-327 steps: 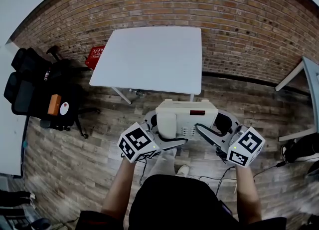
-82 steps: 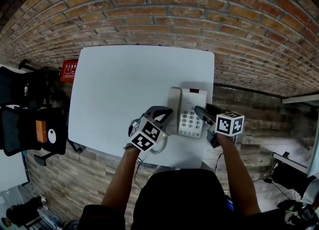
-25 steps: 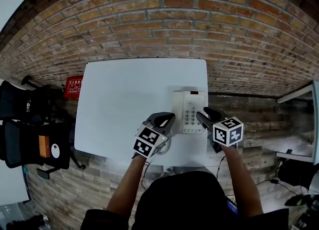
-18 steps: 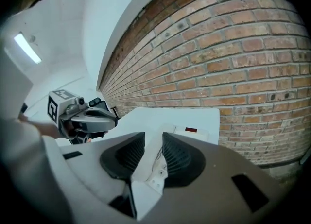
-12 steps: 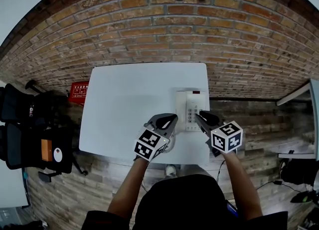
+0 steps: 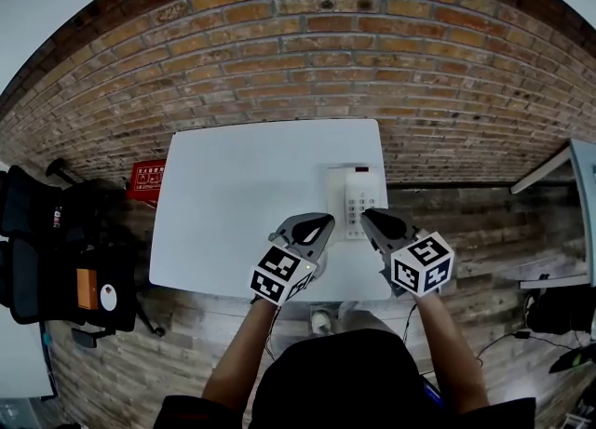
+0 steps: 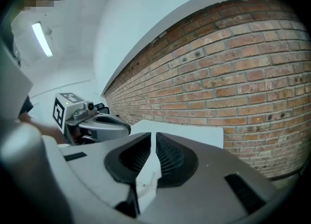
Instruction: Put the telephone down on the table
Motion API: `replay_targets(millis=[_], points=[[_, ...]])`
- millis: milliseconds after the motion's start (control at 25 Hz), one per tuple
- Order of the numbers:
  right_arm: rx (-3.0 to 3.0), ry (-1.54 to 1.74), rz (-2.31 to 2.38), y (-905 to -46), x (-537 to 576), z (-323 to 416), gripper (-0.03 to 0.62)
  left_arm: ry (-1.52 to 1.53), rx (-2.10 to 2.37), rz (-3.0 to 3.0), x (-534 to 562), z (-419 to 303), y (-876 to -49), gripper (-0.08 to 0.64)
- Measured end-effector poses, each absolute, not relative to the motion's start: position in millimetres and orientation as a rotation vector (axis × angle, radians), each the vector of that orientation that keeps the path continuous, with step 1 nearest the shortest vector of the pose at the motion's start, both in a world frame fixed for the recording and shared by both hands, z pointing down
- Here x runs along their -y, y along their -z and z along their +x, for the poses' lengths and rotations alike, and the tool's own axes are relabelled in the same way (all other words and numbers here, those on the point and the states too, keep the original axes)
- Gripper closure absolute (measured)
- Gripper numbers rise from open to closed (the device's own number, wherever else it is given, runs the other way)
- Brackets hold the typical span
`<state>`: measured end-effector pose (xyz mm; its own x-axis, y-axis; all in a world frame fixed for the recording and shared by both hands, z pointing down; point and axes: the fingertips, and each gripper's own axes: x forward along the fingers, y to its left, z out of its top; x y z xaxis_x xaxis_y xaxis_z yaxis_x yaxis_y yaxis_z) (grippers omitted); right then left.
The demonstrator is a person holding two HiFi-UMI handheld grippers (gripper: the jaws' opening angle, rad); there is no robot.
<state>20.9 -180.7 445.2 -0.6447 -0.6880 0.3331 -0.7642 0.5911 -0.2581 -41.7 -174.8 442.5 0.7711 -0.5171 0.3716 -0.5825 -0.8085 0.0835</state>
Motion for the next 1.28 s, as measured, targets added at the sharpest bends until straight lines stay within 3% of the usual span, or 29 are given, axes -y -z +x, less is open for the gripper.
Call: replay_targets(millis=[1280], points=[[2.726, -0.34, 1.339, -393.3, 103.5, -20.6, 0.575, -0.425, 0.824, 2.896, 97.0, -77.5, -414.2, 0.552]])
